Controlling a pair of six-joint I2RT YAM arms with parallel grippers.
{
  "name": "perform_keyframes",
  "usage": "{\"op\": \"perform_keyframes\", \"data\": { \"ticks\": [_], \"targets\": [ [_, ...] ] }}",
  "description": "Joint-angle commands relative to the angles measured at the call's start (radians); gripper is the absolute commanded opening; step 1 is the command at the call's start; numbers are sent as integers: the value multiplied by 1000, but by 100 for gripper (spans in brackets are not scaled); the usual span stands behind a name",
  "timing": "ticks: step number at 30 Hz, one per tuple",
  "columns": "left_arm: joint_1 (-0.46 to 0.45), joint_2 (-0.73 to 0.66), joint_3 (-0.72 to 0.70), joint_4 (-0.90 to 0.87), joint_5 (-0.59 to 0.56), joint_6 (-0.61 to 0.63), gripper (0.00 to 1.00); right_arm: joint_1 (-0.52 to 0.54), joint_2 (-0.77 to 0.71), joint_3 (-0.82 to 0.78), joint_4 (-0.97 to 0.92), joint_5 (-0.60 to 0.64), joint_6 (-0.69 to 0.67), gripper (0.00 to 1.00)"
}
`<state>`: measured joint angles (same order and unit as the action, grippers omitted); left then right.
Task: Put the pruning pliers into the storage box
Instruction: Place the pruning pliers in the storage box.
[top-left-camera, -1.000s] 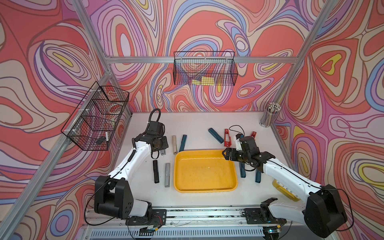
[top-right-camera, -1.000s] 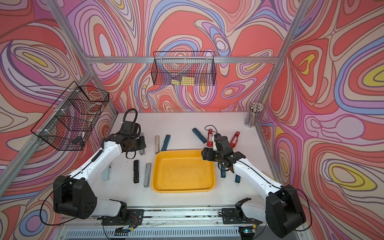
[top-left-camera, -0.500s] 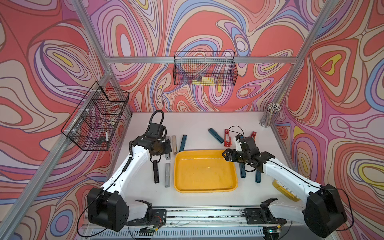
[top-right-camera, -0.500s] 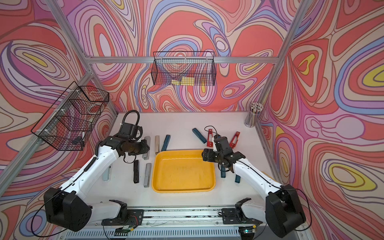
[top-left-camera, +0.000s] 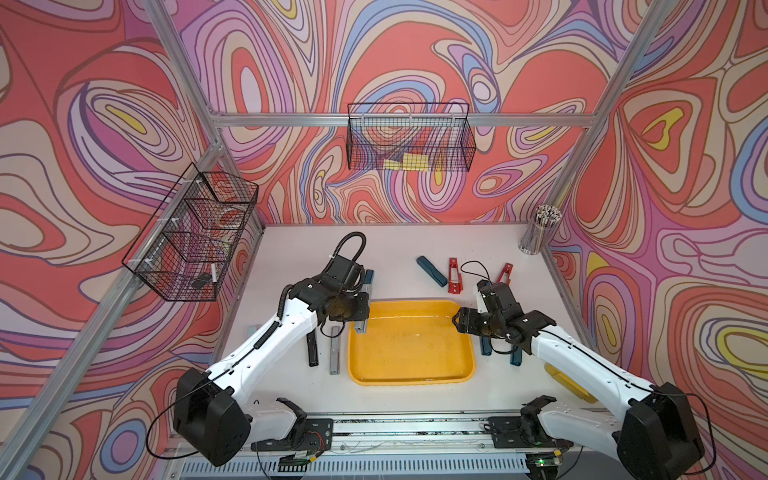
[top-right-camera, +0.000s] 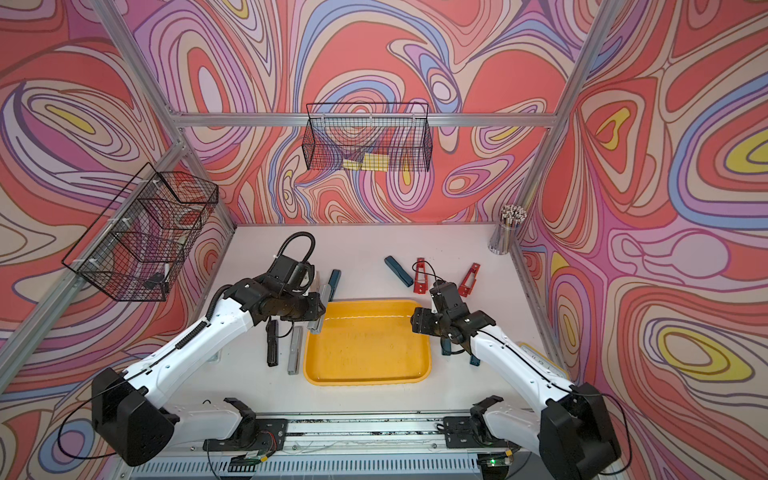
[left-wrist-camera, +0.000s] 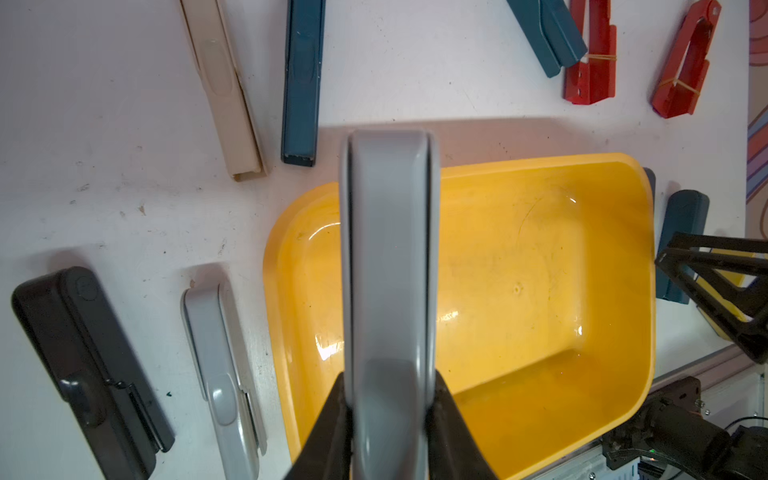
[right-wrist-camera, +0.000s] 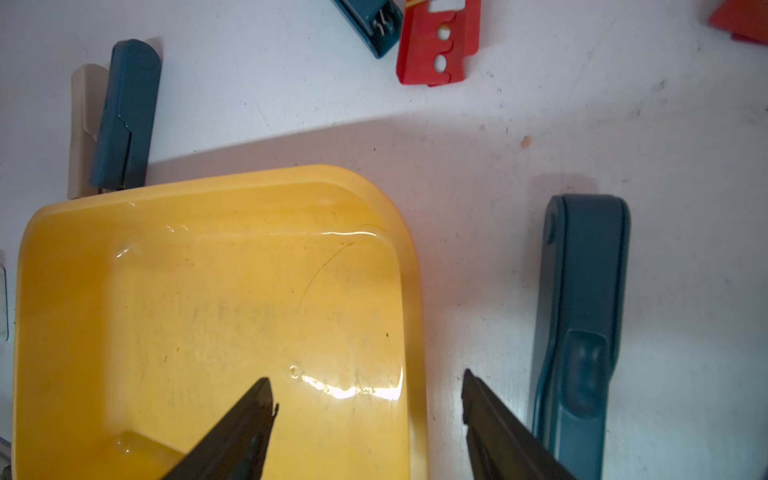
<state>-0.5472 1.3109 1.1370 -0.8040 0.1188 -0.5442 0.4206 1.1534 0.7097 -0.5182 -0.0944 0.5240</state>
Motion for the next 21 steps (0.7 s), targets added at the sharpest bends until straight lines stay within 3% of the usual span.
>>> {"op": "perform_keyframes", "data": {
  "ticks": [1, 14, 21],
  "targets": [
    [-36, 14, -6, -50, -73, -62, 0, 10, -8, -22, -17, -2, 20, 73],
    [-187, 46, -91, -48, -198, -252, 0, 12, -28, -71, 2, -45, -8, 74],
    [-220, 41, -177, 28, -256, -328, 0, 12, -20, -76, 14, -75, -24, 75]
  ]
}}
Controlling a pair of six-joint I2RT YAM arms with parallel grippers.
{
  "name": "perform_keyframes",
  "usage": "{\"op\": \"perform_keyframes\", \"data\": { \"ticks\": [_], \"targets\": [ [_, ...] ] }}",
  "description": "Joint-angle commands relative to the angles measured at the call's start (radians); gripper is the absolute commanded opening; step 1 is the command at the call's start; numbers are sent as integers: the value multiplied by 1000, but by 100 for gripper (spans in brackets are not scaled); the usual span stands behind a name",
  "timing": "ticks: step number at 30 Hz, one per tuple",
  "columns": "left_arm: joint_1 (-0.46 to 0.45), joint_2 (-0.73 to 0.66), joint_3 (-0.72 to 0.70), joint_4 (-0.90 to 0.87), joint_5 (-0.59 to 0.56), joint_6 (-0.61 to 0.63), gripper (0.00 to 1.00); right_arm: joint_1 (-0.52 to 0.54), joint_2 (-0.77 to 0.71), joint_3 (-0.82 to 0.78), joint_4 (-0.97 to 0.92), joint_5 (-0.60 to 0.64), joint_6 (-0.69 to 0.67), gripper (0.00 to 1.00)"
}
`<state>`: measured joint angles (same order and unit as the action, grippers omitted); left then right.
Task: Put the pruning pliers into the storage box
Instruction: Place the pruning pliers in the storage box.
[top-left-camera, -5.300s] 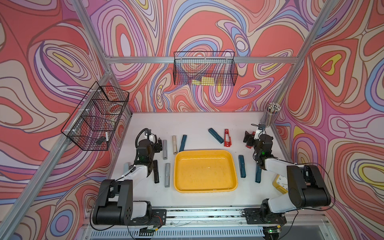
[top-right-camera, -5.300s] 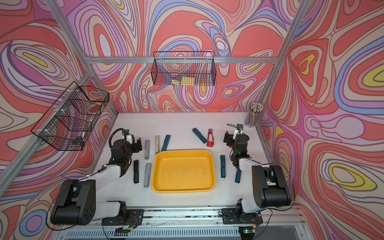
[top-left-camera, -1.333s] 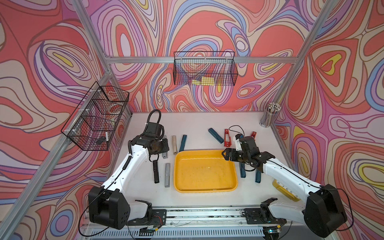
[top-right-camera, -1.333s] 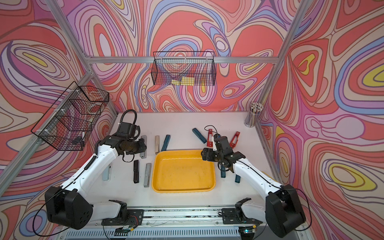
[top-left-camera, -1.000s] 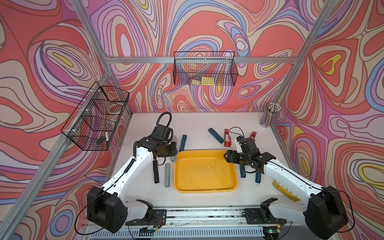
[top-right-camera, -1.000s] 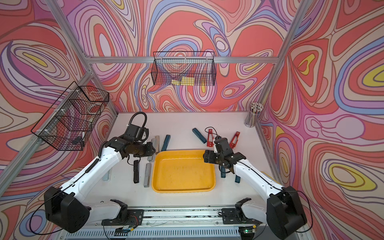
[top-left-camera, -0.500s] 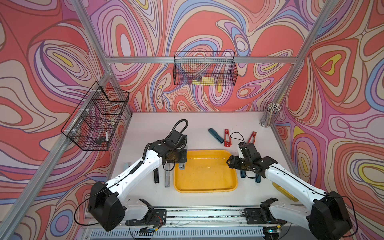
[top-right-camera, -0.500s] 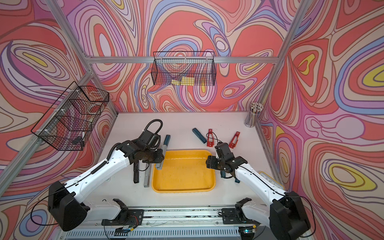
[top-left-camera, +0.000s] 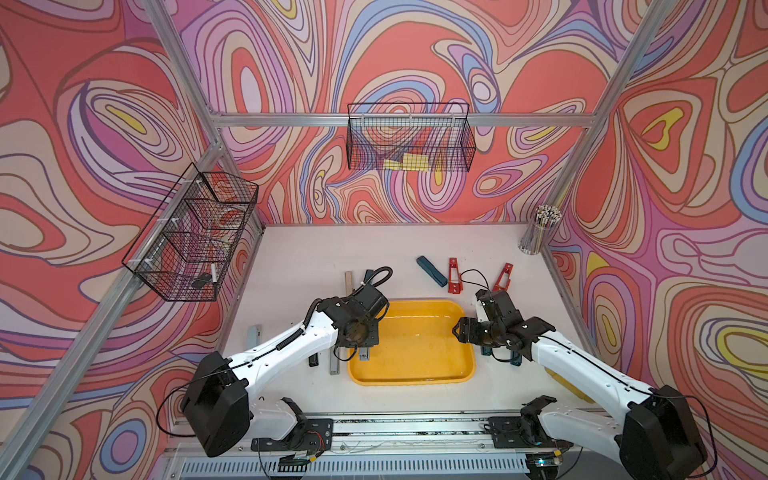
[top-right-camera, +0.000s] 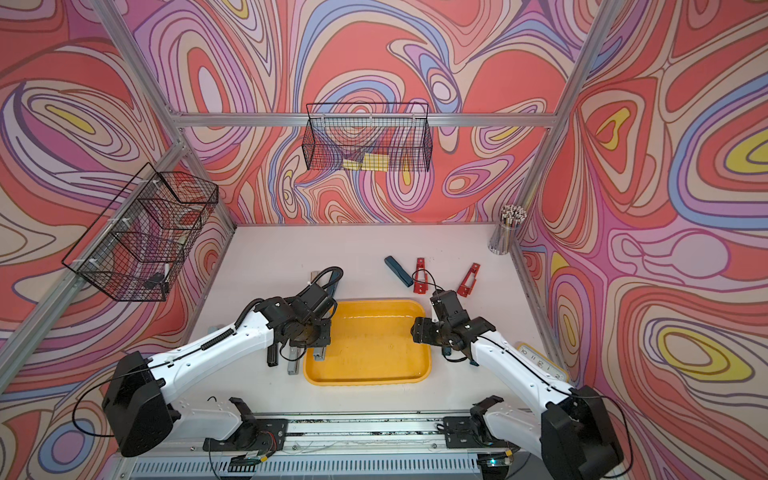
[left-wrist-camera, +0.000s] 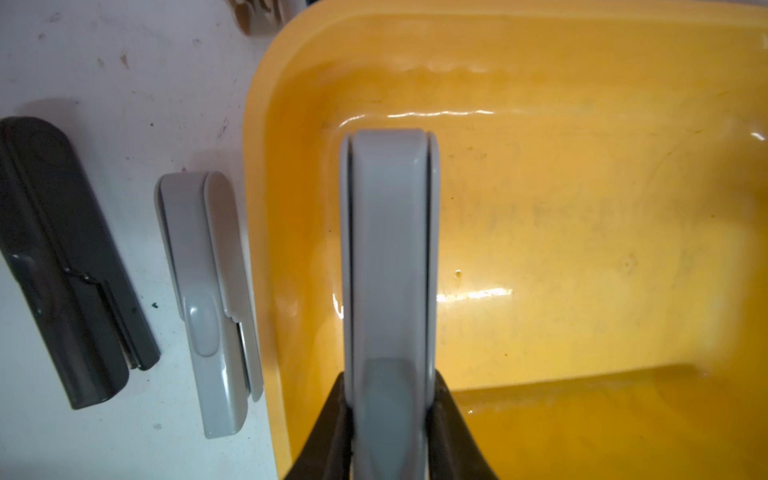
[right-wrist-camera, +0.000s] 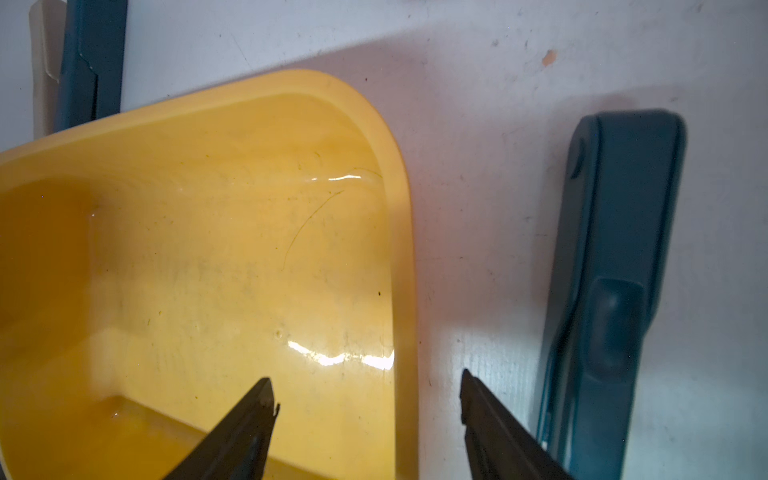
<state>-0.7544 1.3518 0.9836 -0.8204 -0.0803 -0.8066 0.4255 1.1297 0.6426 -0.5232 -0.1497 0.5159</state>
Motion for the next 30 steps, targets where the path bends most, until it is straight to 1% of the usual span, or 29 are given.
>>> {"op": "perform_keyframes", "data": {
  "ticks": [1, 11, 30],
  "targets": [
    [-15, 0, -33, 61, -60, -73, 0, 6, 4, -10, 20, -22, -17, 75],
    [-25, 59, -40, 100, -111, -86, 0, 7, 19, -6, 26, -21, -25, 76],
    [-26, 145, -72, 147, -134, -75, 0, 7, 28, 3, 33, -26, -33, 79]
  ]
}}
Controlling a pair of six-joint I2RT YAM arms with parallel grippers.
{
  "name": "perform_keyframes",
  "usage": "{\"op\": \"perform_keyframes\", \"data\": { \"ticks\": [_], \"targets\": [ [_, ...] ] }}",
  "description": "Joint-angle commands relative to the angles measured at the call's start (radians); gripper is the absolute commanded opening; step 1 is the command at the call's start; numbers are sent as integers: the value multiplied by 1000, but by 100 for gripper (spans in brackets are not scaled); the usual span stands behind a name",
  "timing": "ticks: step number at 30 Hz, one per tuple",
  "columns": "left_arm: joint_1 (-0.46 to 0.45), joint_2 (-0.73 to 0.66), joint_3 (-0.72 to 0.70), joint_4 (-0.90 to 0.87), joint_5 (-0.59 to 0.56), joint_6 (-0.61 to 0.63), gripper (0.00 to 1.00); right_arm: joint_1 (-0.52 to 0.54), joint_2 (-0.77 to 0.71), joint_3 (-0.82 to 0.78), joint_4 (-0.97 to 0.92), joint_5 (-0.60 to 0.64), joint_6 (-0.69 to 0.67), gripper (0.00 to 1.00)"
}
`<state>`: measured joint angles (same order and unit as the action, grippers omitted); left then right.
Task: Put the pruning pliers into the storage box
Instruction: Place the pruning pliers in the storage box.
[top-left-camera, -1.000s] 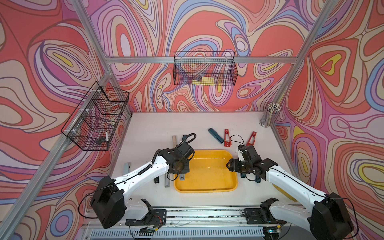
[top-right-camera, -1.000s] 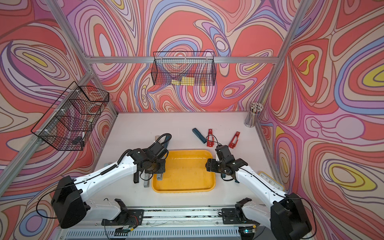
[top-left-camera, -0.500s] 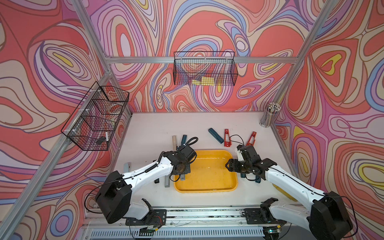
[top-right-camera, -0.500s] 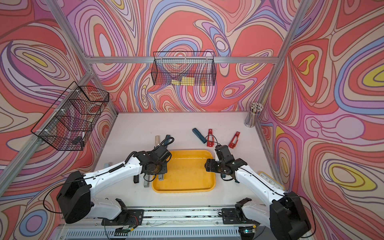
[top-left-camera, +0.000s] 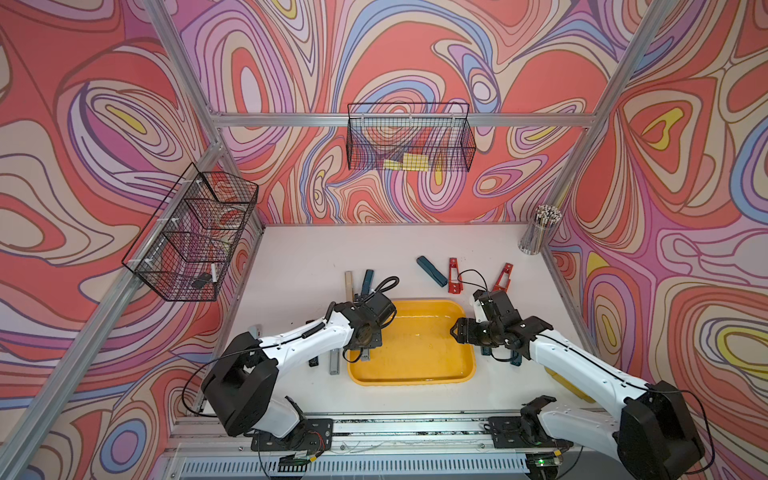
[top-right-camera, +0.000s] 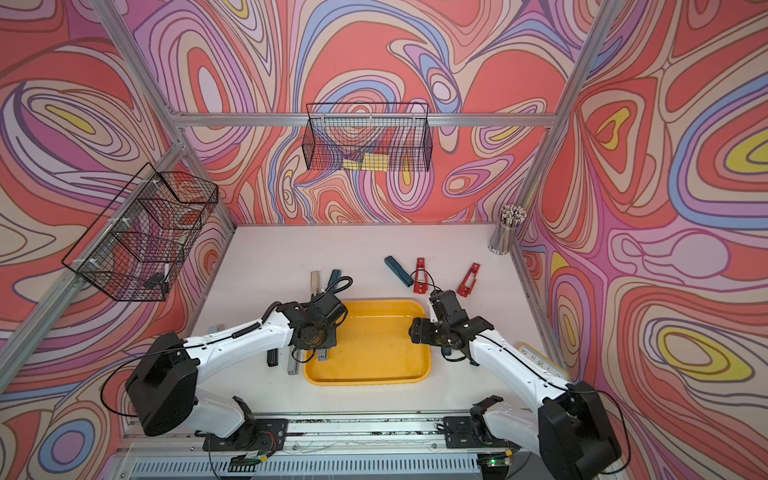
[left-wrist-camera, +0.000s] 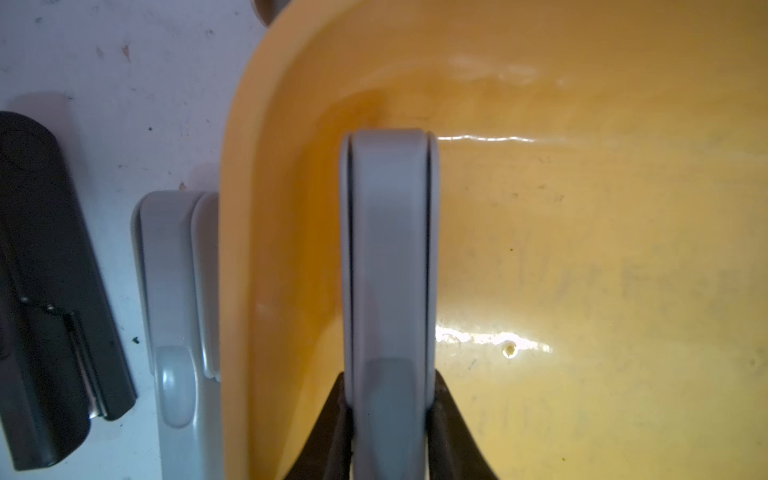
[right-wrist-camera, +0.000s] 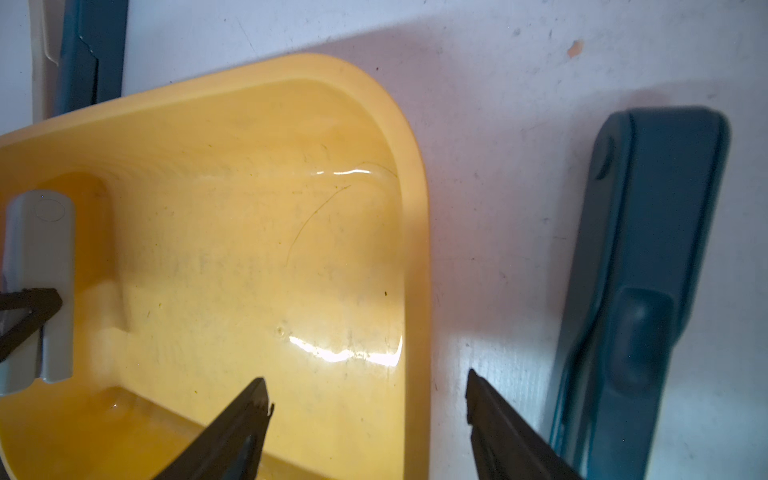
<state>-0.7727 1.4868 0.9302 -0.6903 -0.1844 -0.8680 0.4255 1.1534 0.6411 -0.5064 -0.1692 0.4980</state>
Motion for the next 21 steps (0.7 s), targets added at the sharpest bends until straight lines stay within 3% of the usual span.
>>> {"op": "perform_keyframes", "data": {
  "ticks": [1, 21],
  "targets": [
    [-7, 11, -24, 22, -32, -17, 0, 7, 6, 6, 16, -6, -16, 79],
    [-8, 77, -57, 76, -63, -17, 3, 6, 11, 15, 12, -6, -22, 80]
  ]
}}
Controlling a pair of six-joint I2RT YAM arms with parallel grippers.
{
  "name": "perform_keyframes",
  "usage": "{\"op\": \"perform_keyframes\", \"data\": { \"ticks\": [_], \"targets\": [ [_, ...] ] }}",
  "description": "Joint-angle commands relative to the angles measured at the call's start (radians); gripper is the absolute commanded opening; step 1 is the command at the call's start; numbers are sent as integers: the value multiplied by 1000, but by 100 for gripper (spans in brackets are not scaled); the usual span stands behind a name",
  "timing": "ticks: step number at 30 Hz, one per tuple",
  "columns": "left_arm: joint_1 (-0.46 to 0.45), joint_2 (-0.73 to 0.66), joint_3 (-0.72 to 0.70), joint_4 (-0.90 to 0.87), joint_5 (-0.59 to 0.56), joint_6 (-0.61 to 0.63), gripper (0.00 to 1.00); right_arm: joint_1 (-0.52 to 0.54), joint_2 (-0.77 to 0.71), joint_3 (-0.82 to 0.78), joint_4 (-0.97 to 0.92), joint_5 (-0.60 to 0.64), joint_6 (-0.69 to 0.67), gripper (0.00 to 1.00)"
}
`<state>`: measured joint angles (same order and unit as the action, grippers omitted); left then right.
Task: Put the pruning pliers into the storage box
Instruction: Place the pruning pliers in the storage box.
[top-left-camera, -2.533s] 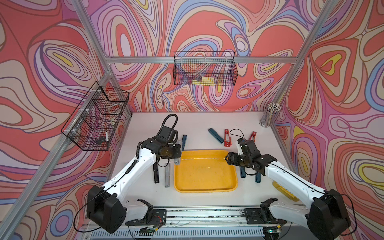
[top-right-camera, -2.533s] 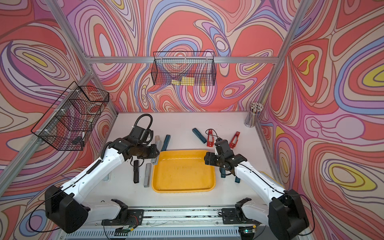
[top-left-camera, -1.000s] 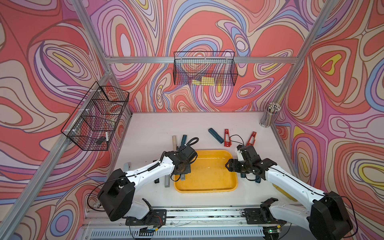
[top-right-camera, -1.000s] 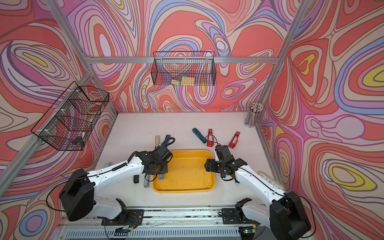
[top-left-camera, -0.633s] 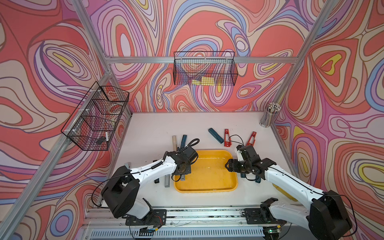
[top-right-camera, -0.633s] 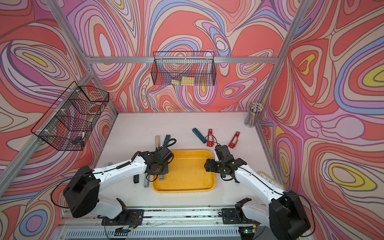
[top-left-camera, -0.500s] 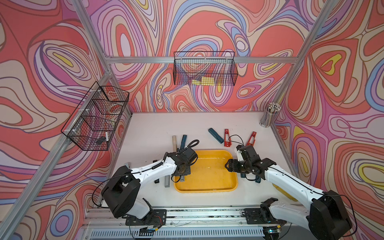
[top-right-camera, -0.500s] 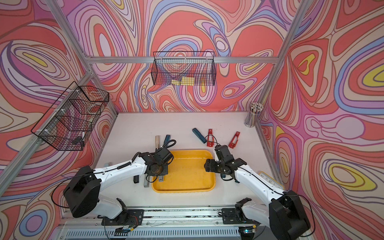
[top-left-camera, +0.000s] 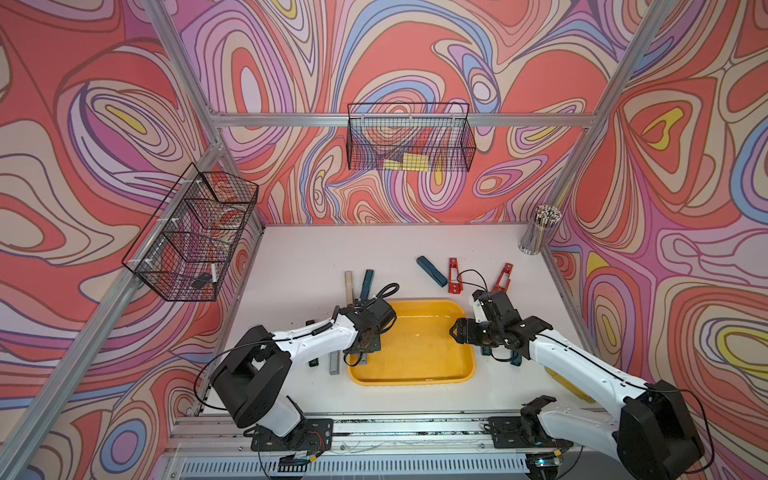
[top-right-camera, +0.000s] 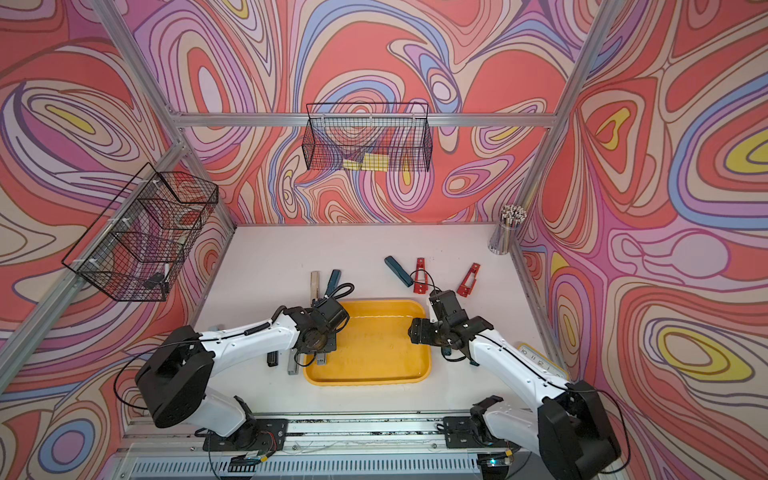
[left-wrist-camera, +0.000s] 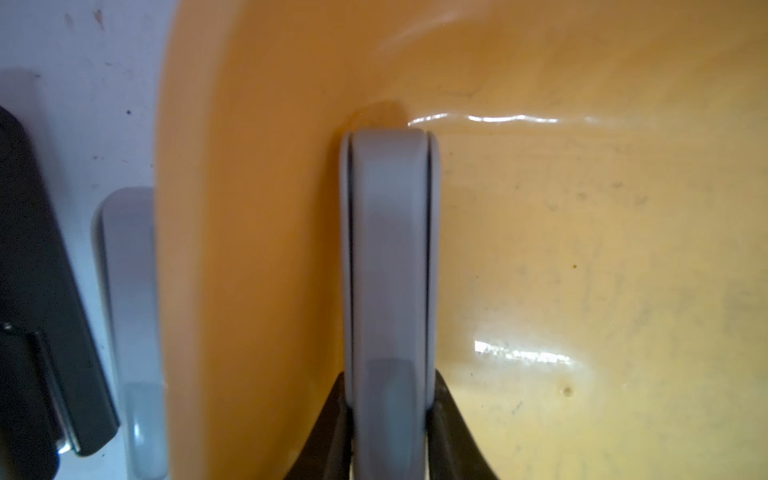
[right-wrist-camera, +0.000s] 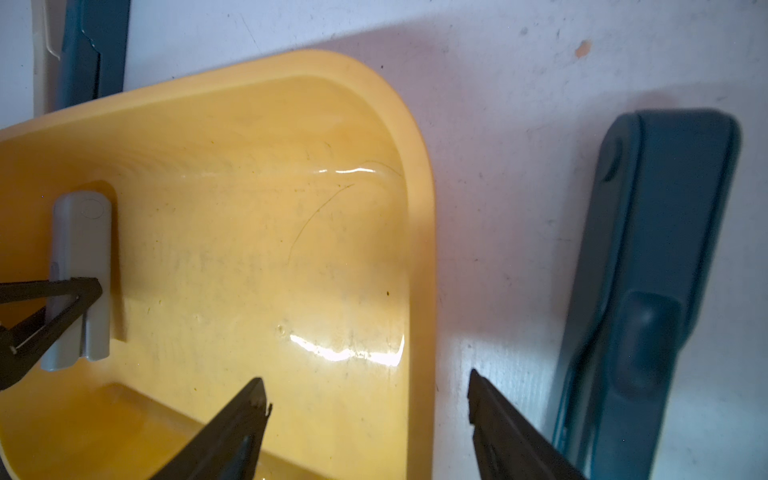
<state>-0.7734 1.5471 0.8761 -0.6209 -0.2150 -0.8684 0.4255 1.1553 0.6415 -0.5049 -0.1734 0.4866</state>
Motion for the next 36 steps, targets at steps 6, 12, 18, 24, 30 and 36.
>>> {"op": "perform_keyframes", "data": {
  "ticks": [6, 12, 18, 24, 30, 36],
  "targets": [
    [-7, 25, -2, 10, -30, -23, 7, 7, 5, 22, 5, -3, -11, 80],
    [-7, 36, -3, 4, -27, -24, 10, 6, 1, 9, 13, -3, -10, 80],
    [-7, 49, -2, 1, -25, -25, 14, 6, 0, 1, 19, -7, -8, 81],
    [-7, 59, 6, -2, -22, -27, 25, 6, -3, 0, 23, -3, -10, 81],
    [-7, 61, 16, -12, -27, -27, 31, 7, 6, 3, 28, -10, -12, 81],
    [-7, 65, 25, -18, -27, -27, 37, 6, 0, 4, 27, -10, -16, 82]
  ]
}}
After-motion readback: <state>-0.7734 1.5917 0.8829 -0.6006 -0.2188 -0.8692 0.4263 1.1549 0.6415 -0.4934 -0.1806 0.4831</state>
